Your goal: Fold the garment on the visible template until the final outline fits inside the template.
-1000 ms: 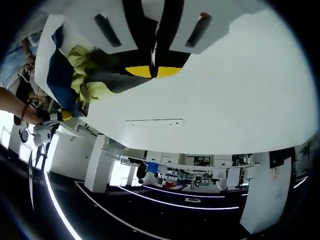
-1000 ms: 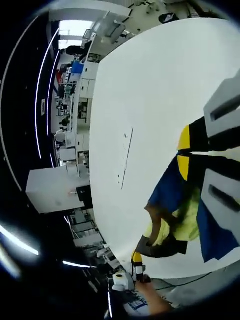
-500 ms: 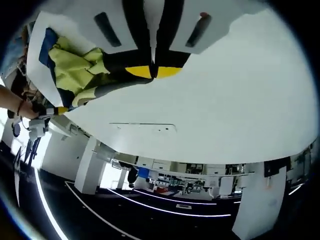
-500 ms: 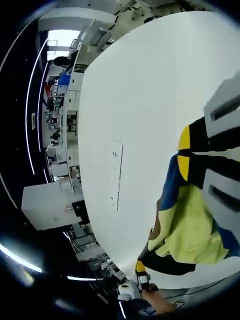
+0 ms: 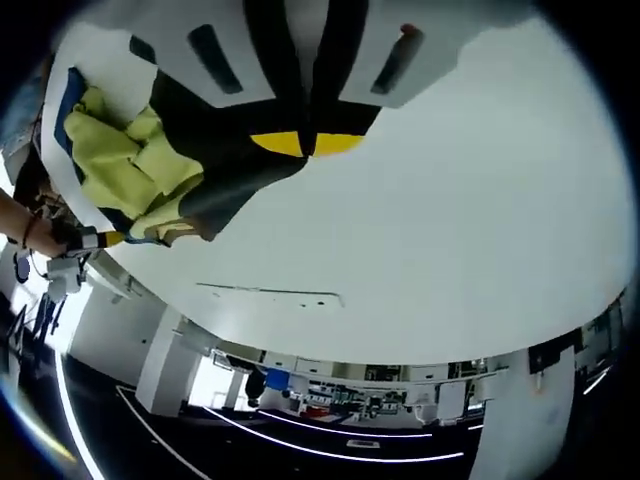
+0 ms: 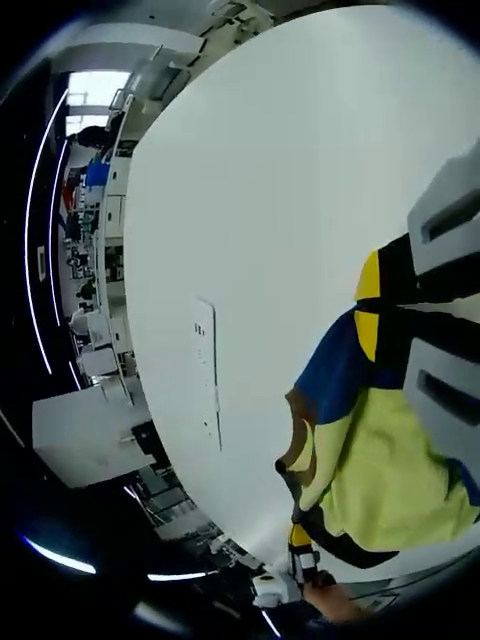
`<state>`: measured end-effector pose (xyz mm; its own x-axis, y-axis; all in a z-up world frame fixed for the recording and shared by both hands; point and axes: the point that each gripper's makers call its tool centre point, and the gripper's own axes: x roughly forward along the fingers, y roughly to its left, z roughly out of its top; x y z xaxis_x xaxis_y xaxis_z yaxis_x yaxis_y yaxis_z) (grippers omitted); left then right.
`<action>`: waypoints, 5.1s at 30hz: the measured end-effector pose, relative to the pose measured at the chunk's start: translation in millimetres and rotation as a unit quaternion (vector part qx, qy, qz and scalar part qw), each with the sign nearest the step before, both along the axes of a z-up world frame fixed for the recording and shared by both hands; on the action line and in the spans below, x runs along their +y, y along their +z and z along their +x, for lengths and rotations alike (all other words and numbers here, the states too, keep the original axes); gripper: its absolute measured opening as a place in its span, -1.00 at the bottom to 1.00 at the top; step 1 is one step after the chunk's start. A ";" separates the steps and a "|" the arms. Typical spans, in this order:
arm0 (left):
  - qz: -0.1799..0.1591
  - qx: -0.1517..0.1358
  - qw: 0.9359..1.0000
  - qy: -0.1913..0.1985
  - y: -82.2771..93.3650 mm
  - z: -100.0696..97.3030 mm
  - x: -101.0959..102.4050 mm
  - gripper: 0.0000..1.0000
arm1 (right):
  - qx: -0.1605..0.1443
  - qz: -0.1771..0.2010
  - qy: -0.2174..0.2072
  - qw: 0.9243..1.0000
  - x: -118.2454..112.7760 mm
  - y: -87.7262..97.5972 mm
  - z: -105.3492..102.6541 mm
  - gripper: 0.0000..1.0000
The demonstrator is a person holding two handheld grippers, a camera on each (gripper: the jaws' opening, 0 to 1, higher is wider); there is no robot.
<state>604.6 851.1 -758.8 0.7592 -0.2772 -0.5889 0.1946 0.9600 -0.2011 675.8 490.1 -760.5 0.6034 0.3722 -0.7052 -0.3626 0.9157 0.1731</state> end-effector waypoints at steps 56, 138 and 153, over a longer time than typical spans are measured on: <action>0.031 -0.061 0.993 -0.100 60.8 -87.3 -45.1 0.30 | 0.021 0.032 0.049 0.998 30.4 36.3 -131.0 0.69; 0.071 -0.019 0.997 0.028 24.6 -120.6 55.4 -1.00 | -0.107 -0.045 -0.110 0.987 -102.3 95.4 -126.9 -1.00; 0.092 0.004 0.994 0.060 14.5 -97.1 87.4 -1.00 | -0.071 -0.133 -0.126 0.981 -155.4 69.8 -108.5 -1.00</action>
